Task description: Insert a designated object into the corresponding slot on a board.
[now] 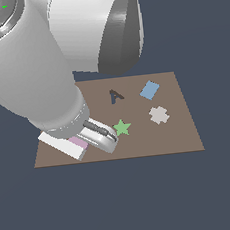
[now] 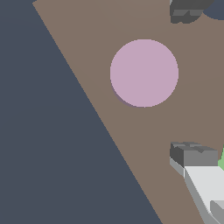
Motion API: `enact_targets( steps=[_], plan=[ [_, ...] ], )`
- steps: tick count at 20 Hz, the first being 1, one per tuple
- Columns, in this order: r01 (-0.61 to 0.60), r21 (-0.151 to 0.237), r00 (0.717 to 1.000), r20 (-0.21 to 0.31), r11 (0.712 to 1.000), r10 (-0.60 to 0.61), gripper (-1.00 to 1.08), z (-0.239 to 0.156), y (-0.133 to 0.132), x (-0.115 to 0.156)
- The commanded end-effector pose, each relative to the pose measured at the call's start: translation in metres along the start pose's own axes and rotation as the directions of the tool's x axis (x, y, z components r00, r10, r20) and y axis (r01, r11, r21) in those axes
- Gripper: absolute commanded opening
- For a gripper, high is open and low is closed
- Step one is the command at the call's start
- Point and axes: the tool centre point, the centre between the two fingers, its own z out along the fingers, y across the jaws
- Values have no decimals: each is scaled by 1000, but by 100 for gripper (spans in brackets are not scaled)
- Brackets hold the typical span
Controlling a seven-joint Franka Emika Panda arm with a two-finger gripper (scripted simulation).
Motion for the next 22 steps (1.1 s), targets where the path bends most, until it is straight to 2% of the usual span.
enact_targets(
  steps=[1, 8, 22],
  plan=[
    [-49, 1, 999, 2, 999, 49, 100, 9, 5, 8],
    [-115, 2, 993, 7, 993, 115, 100, 21, 14, 18],
    [-117, 2, 993, 7, 993, 117, 100, 41, 14, 18]
  ],
)
